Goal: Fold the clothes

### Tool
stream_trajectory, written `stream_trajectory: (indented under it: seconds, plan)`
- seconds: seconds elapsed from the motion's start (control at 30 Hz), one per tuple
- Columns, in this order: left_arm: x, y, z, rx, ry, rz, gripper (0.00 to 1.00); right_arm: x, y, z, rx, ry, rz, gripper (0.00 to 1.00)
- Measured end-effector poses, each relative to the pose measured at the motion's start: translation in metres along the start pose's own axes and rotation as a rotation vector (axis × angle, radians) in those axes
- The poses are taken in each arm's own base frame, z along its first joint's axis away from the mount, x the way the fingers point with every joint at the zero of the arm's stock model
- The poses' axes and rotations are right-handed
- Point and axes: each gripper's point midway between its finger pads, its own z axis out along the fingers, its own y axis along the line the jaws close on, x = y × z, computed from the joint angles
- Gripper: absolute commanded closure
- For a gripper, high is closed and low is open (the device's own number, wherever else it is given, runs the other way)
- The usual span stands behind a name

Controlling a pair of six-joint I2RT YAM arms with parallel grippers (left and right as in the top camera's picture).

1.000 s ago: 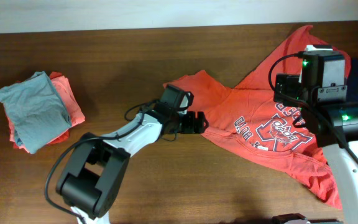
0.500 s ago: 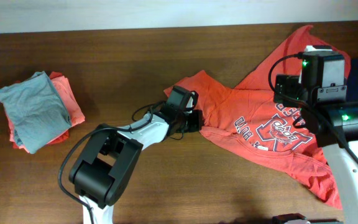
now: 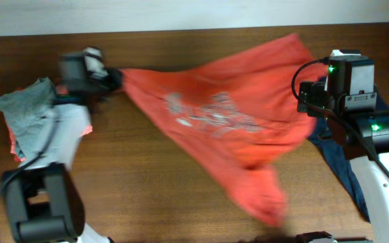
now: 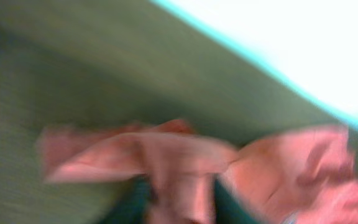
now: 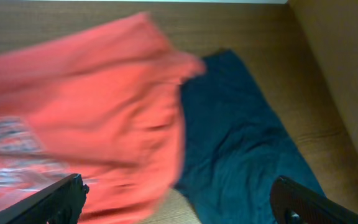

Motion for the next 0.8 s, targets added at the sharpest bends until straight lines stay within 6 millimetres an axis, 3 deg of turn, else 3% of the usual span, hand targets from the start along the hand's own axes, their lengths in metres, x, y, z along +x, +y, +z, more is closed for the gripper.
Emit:
stream_trajectory:
  seconds: [0.07,0.1,0.17,0.27,0.47,0.57,0.6,0.67,0.8]
  plan:
    - [-0.026,0.023,-0.017,-0.011,-0.046,-0.040,0.01,0.000,0.000,0.000,0.000,0.000,0.000,0.01]
    - [-0.026,0.031,-0.022,-0.013,-0.031,-0.063,0.01,0.000,0.000,0.000,0.000,0.000,0.000,0.01]
    - [-0.005,0.039,-0.026,-0.023,0.064,-0.112,0.01,0.000,0.000,0.000,0.000,0.000,-0.001,0.01]
    - [0.054,0.042,-0.033,-0.060,0.291,-0.164,0.01,0.000,0.000,0.000,0.000,0.000,0.000,0.01]
    - [0.135,0.008,-0.048,-0.058,0.595,-0.092,0.01,0.000,0.000,0.000,0.000,-0.001,0.000,0.01]
    - [0.170,-0.011,-0.053,-0.087,0.701,0.003,0.11,0.000,0.000,0.000,0.000,0.000,-0.001,0.01]
    - [0.180,-0.019,-0.053,-0.094,0.723,0.048,0.20,0.000,0.000,0.000,0.000,0.000,0.000,0.01]
    - [0.197,-0.034,-0.052,-0.104,0.749,0.130,0.26,0.000,0.000,0.000,0.000,0.000,0.000,0.01]
    - [0.220,-0.046,-0.046,-0.144,0.752,0.215,0.25,0.000,0.000,0.000,0.000,0.001,0.000,0.01]
